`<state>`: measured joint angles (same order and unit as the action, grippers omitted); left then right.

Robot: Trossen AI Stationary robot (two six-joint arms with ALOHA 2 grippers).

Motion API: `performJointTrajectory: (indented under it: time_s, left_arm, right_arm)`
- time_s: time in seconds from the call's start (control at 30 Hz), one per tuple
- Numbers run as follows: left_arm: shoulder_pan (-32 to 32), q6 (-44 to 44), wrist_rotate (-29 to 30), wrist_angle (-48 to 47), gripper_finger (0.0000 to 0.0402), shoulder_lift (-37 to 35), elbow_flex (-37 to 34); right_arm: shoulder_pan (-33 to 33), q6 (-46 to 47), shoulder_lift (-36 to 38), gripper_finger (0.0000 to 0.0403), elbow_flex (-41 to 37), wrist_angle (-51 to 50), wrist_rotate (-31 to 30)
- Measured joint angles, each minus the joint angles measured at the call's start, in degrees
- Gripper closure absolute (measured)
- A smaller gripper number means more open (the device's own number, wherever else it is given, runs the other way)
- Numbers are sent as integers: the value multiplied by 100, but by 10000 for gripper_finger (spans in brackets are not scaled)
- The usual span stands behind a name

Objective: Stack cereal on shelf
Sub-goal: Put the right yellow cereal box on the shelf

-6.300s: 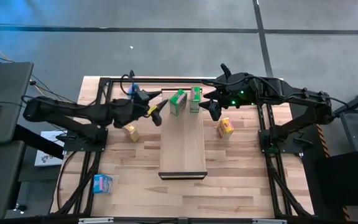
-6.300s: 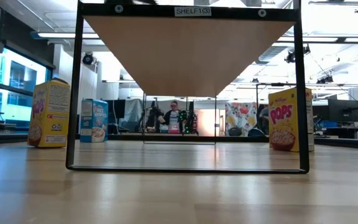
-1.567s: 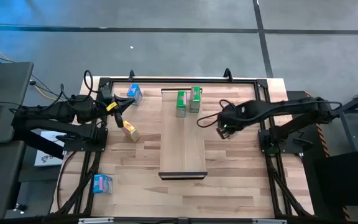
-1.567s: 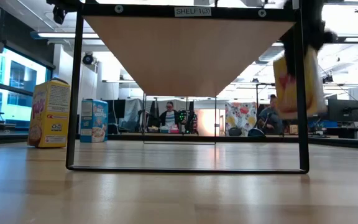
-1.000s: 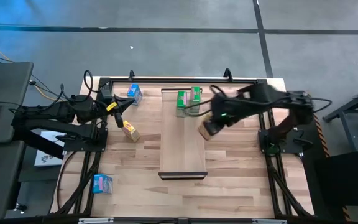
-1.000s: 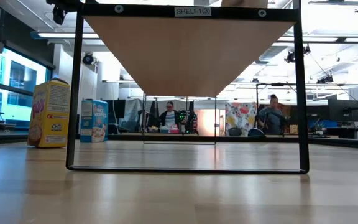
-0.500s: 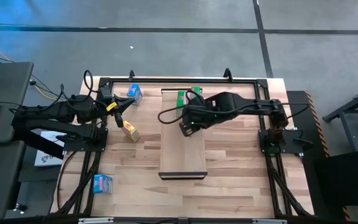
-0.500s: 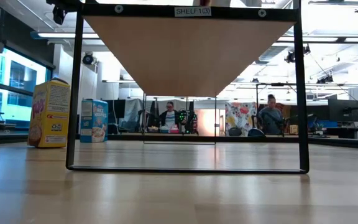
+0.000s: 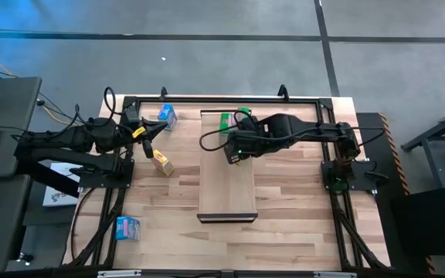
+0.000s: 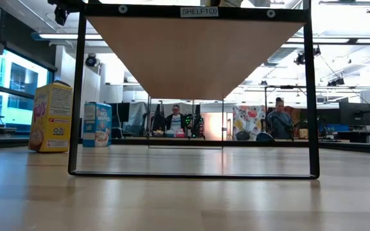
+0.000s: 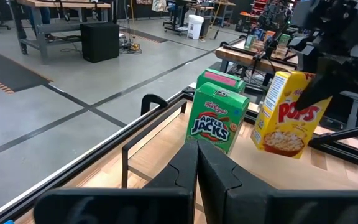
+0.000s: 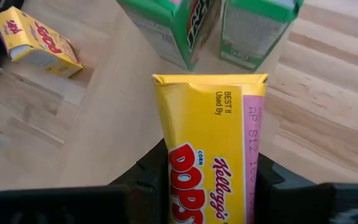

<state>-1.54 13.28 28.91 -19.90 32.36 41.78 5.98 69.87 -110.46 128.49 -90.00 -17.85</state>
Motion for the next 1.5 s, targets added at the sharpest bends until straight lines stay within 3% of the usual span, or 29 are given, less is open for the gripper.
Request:
performJointTrajectory:
  time_s: [0.53,1.07,1.23,1.5]
  left_arm:
    - [0,4,2,17,401,-2,0]
    - [-1,9,2,50,401,0,0]
    - [-2,11,2,50,400,0,1]
    - [-2,11,2,50,400,-2,0]
  right_arm:
    - [-232,-938,334,291,-11,-6,282]
    - [-92,-691,381,291,-9,-3,-95]
    - [-65,-673,276,291,-29,10,55]
    - [-26,-138,279,291,-924,2,333]
